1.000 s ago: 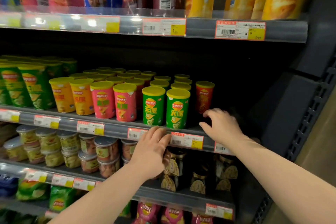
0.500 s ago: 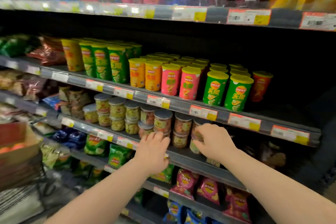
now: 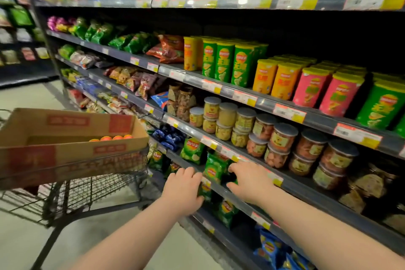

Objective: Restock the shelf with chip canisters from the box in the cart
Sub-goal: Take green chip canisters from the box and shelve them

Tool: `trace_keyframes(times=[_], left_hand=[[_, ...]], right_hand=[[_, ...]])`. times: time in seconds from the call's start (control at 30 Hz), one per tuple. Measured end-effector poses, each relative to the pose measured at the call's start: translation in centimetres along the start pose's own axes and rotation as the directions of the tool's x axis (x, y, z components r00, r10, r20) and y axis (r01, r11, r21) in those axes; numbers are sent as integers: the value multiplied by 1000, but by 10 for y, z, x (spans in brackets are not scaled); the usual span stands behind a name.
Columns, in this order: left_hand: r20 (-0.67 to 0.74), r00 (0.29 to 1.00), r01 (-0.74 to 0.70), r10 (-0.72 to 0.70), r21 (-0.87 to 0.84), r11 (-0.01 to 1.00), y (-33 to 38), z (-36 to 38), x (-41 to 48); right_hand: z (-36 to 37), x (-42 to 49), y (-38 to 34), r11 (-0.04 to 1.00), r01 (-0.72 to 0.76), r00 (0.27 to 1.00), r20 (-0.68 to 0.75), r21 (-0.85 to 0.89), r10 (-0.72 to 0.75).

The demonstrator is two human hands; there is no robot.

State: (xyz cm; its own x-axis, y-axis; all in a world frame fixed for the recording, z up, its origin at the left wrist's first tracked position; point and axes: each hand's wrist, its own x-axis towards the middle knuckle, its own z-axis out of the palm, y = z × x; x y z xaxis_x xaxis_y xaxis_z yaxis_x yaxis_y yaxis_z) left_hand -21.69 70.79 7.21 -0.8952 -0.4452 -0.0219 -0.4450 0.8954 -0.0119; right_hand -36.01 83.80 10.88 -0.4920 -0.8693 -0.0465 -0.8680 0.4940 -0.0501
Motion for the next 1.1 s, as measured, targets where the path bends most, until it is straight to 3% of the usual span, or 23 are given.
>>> trace_keyframes(times=[0.23, 0.57, 1.1], left_hand=[[30, 981, 191, -189, -55, 980, -59, 15, -31], [105, 882, 463, -459, -11, 886, -151, 25, -27], [165, 774, 619, -611, 2, 785, -223, 38, 70]], right_hand=[[15, 45, -69, 983, 177, 982, 80, -39, -174], [32, 143, -140, 921, 390, 910, 150, 0, -386], [50, 303, -155, 858, 512, 826, 257, 27, -501]])
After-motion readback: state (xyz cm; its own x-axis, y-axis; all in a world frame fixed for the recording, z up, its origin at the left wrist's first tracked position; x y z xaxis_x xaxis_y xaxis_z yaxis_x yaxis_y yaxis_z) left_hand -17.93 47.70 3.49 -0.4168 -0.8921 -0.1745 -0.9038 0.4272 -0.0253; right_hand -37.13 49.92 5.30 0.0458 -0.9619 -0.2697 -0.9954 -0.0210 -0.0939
